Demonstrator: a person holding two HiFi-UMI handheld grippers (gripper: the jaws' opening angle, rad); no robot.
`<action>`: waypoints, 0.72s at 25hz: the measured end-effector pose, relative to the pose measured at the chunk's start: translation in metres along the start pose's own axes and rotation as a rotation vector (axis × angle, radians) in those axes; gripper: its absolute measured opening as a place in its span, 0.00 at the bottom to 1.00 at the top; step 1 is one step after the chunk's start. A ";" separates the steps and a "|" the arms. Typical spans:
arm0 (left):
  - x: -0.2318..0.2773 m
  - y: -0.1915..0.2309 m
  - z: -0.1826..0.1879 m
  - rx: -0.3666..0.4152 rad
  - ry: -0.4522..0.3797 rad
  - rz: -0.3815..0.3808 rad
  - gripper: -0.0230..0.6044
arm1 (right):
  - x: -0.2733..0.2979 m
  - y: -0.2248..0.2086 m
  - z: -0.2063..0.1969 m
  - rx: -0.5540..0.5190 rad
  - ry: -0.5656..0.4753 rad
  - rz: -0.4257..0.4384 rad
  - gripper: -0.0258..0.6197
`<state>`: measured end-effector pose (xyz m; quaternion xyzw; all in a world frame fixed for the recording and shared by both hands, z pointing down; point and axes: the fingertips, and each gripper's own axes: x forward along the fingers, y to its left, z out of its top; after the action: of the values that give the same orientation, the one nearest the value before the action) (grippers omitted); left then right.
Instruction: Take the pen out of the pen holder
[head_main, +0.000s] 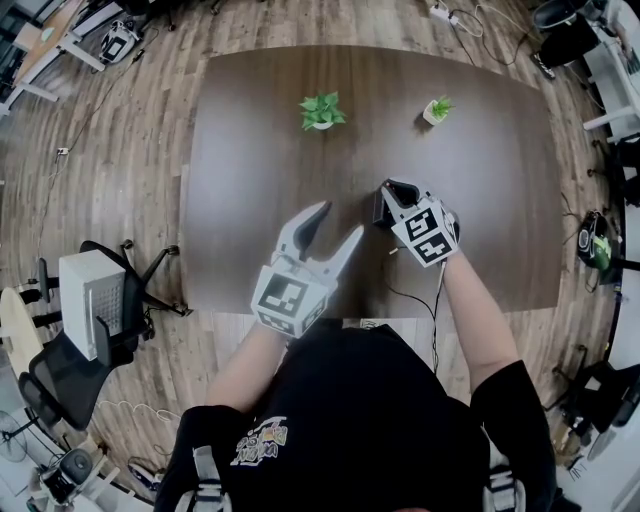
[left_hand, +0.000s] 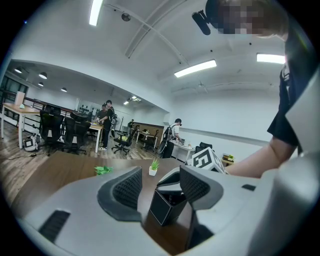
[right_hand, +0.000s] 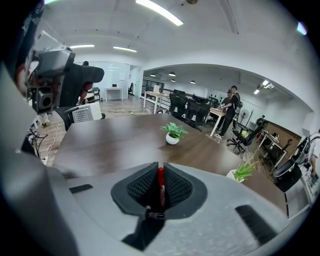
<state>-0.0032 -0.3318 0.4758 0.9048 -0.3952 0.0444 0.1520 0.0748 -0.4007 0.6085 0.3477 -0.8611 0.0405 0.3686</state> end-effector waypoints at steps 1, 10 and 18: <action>0.000 0.000 0.000 0.002 -0.001 0.000 0.38 | 0.000 0.000 0.000 -0.001 -0.001 0.000 0.10; -0.001 -0.010 0.003 0.009 -0.005 0.003 0.38 | -0.017 -0.011 0.007 0.121 -0.082 -0.009 0.10; -0.005 -0.029 0.006 0.032 -0.016 0.000 0.38 | -0.052 -0.034 0.024 0.273 -0.238 -0.051 0.10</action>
<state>0.0144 -0.3114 0.4623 0.9074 -0.3957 0.0436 0.1345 0.1067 -0.4044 0.5501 0.4185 -0.8761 0.1064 0.2144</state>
